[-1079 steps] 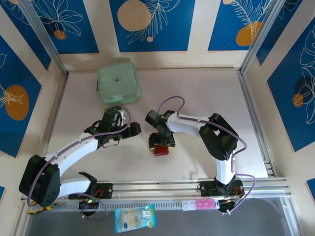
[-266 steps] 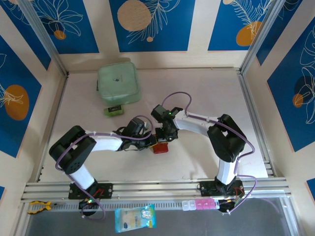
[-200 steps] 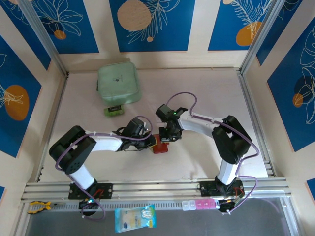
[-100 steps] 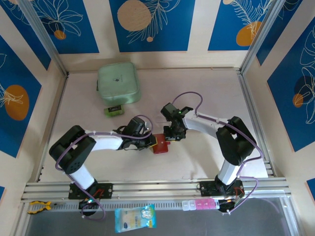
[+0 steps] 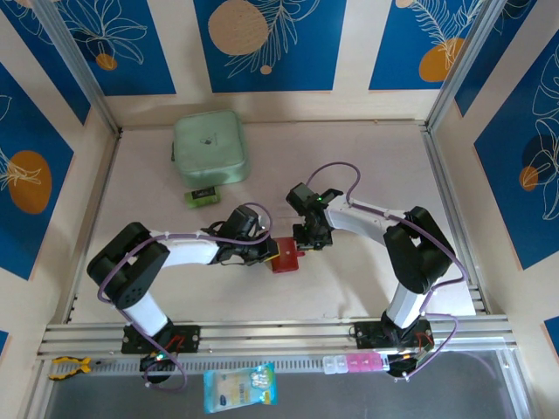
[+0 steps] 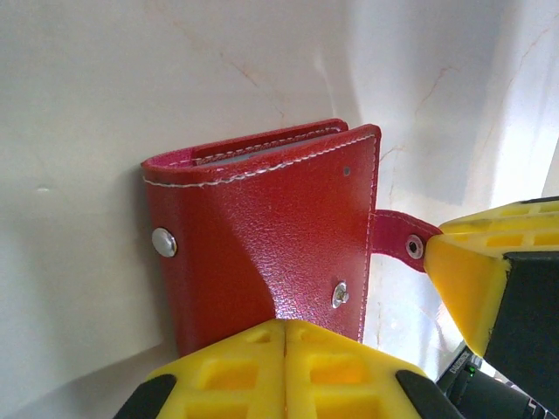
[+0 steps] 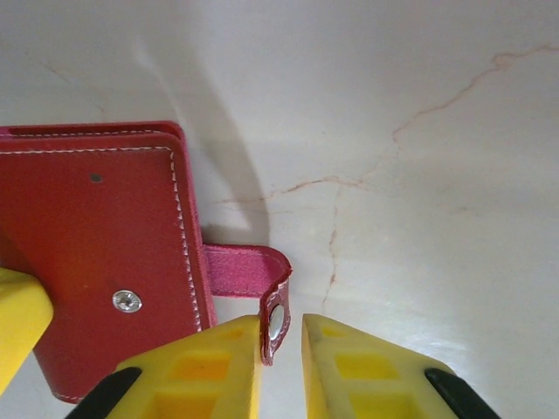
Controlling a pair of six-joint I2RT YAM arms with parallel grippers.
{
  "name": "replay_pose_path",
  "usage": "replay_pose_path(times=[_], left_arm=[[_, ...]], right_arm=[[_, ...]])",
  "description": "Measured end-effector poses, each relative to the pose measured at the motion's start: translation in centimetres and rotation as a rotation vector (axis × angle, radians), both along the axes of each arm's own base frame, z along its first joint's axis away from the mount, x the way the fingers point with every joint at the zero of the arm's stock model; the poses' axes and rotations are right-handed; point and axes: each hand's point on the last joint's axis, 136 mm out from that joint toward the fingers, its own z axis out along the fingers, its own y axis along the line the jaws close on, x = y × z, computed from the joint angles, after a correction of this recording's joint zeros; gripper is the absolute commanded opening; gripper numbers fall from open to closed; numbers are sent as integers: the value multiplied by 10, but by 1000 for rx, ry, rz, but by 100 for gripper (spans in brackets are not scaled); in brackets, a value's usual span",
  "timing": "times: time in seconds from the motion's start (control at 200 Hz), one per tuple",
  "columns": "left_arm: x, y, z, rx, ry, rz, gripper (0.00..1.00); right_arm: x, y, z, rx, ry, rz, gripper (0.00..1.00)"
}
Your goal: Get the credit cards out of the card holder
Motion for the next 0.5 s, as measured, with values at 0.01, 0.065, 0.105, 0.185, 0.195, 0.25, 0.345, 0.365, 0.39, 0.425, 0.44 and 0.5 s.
replay_pose_path(times=[0.01,0.065,0.105,0.185,0.195,0.25,0.345,0.365,0.39,0.425,0.44,0.5], left_arm=[[0,0,0,0,0,0,9],[0,-1,1,-3,0,-2,9],[0,-1,1,-4,1,-3,9],[0,-1,2,-5,2,-4,9],[0,-2,2,-5,1,-4,9],[0,-2,2,-6,1,-5,9],[0,-2,2,-6,2,-4,9],[0,-2,2,-6,2,-4,9],[0,-2,2,-6,1,-5,9],[0,-2,2,-6,1,-5,9],[0,-2,2,-6,1,-5,9],[0,-2,2,-7,2,-5,9]], right_arm=[[0,0,0,-2,-1,0,20],[0,-2,0,-13,-2,-1,20],[0,-3,0,-18,-4,-1,19],[3,-3,1,-26,-8,-2,15],[3,-3,0,-29,-8,-1,15],[5,-2,0,-37,-9,-1,15],[8,-1,-3,-44,-5,-1,16],[8,-1,-3,-45,-5,-1,17],[8,-1,-4,-46,-3,-1,17],[8,-1,-5,-46,0,-1,17],[7,-1,-6,-46,2,-1,18],[7,1,-6,-37,7,-1,21]])
